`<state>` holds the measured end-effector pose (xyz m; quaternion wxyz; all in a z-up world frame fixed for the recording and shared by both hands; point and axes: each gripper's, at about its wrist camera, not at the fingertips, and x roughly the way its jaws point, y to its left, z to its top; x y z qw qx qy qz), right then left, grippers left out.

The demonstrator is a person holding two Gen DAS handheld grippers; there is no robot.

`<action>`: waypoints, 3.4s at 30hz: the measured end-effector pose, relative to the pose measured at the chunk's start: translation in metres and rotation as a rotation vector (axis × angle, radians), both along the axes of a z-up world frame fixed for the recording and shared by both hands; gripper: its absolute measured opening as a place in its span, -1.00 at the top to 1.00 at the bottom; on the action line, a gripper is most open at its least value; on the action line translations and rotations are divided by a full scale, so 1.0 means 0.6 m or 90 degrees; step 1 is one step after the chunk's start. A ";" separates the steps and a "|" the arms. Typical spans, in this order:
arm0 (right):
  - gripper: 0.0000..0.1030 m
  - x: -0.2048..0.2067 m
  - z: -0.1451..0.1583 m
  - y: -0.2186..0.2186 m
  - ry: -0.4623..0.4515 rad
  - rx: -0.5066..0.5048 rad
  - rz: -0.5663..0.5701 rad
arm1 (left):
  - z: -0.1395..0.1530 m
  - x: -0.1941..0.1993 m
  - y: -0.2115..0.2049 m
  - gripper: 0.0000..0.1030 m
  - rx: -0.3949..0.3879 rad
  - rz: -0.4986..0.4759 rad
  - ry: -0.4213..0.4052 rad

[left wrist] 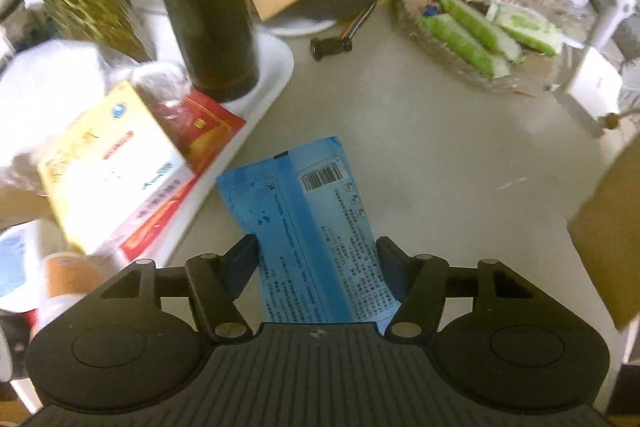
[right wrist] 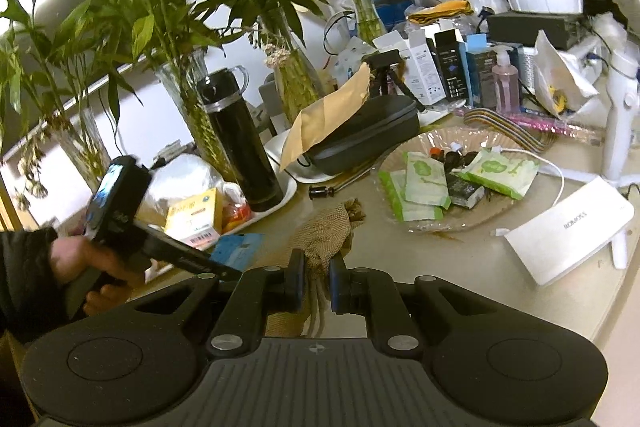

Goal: Organize soft objects
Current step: 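Grasp the blue wet-wipe pack with the left gripper while the right gripper holds the pouch, then carry the wipe pack and burlap pouch toward the cardboard box with both grippers, then lower the wipe pack and pouch into the box and open both grippers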

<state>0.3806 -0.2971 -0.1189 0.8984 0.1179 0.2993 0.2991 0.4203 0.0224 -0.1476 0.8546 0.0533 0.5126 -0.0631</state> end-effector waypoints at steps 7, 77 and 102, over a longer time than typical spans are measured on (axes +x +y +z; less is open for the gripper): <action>0.72 -0.046 0.047 -0.018 -0.001 0.015 -0.008 | 0.096 -0.099 0.018 -0.22 -0.032 -0.038 -0.075; 0.72 -0.381 0.290 -0.072 -0.093 0.036 0.042 | 0.332 -0.573 -0.008 -0.22 -0.155 -0.162 -0.286; -0.87 -0.439 0.288 0.015 -0.039 -0.053 -0.008 | 0.333 -0.599 -0.037 -0.23 -0.127 -0.176 -0.268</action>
